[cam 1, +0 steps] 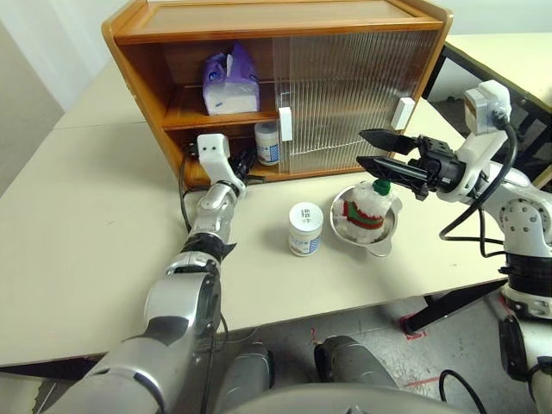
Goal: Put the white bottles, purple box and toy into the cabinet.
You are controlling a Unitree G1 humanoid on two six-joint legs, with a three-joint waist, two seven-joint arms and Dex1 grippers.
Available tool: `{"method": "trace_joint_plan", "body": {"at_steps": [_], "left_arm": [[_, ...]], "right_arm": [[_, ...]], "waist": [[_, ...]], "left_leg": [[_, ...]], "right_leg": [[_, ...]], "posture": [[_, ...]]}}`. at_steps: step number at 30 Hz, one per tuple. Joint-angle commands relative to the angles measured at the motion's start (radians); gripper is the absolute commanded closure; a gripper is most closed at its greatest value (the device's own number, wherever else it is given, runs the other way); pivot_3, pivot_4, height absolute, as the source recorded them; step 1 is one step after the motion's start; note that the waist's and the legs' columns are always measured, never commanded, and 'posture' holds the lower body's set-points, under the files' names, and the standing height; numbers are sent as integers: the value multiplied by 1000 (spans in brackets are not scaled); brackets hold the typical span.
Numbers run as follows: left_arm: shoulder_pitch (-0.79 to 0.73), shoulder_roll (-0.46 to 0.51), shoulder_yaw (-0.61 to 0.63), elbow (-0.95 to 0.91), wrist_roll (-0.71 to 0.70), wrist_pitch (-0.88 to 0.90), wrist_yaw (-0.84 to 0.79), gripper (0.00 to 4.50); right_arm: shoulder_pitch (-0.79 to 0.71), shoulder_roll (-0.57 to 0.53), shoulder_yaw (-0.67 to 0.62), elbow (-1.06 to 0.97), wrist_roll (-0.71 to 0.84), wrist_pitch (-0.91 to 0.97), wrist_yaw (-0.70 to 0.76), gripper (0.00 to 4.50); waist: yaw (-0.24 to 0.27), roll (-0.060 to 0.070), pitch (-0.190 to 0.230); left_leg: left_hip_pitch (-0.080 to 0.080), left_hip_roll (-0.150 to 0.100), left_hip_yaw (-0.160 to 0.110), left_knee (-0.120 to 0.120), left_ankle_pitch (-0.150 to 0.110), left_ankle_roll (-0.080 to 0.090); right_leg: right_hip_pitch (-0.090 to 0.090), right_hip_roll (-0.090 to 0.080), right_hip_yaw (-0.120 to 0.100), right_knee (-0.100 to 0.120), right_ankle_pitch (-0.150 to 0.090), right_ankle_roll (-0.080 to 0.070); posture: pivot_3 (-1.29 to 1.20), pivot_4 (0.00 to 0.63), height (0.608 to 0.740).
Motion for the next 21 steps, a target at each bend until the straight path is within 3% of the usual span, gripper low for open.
{"method": "trace_joint_plan", "body": {"at_steps": [1,4,8,16,21], "left_arm": [[103,15,2,-211,-65,86,-81,2518],[186,30,-13,-373,-99,171,-130,1435],[354,119,-53,-636,-192,315,-338,34],[518,237,-168,-848,-259,380,-646,9],[556,271,-239,-878,-242,361,-765,9]], "right_arm": [[-17,6,9,19,-5,-4,12,0],[-25,8,13,28,-9,-6,20,0],[-43,15,23,51,-18,-13,32,0],[-60,27,26,72,-34,-17,51,0],[-63,30,25,73,-39,-18,55,0]], "waist": [[1,0,0],[4,0,0],[11,0,0],[40,1,-1],[45,3,-3]], "left_leg": [[0,0,1,0,0,0],[0,-1,4,0,0,0],[0,-1,2,0,0,-1],[-3,14,-8,0,-3,-6],[-17,17,-7,-1,-4,-7]], "right_leg": [[0,0,0,0,0,0],[0,0,-2,1,0,-1],[0,0,-1,1,-1,-2],[-11,-5,4,2,0,-16],[-23,-6,-1,5,7,-30]], "posture": [[-107,46,740],[-101,46,740],[-80,46,740],[-69,43,740],[-72,40,740]]}}
